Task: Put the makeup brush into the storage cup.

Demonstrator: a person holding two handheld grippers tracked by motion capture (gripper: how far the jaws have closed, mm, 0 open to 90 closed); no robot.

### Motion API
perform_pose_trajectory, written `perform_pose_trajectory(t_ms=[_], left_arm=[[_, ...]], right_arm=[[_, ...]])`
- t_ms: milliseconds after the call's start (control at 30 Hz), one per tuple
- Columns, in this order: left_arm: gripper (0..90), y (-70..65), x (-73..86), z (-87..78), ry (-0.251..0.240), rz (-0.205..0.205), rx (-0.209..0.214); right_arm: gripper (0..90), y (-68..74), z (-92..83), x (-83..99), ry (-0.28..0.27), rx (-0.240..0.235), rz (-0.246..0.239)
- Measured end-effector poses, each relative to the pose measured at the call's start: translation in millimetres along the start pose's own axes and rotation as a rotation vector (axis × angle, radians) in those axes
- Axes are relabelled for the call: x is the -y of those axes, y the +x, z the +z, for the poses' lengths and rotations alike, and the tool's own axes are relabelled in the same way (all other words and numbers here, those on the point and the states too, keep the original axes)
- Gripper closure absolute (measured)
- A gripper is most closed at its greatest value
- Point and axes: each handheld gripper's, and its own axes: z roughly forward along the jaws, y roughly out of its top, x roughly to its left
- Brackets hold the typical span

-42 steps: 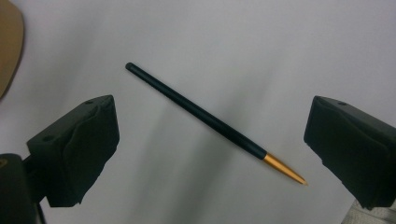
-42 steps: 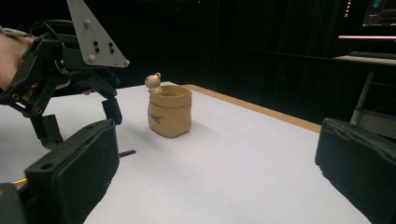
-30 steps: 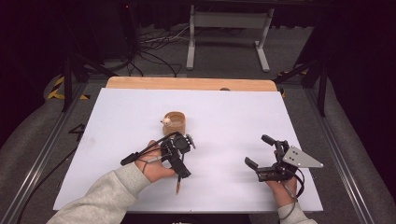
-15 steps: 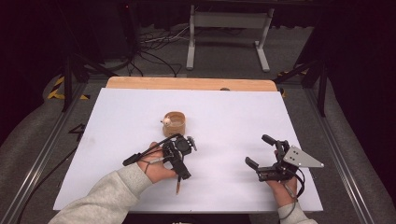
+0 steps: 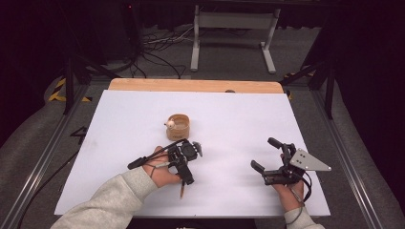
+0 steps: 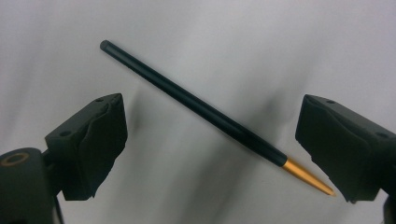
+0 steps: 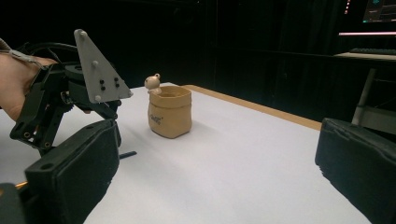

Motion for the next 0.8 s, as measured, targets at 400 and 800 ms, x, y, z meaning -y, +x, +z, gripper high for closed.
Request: perform_pose_trajectory(t_ms=[400,800], left_arm=[[23.1,-3.7,-1.6,1.3,0.017,0.016,-0.016],[35.6,-4.5,-0.6,0.6,0.027,0.018,-0.008]], right_arm=[[0.0,0.0,-0.1,0.0,-0.003,0.001,0.002],[0.0,0.5,0.3,-0.3,-0.001,-0.001,-0.005]])
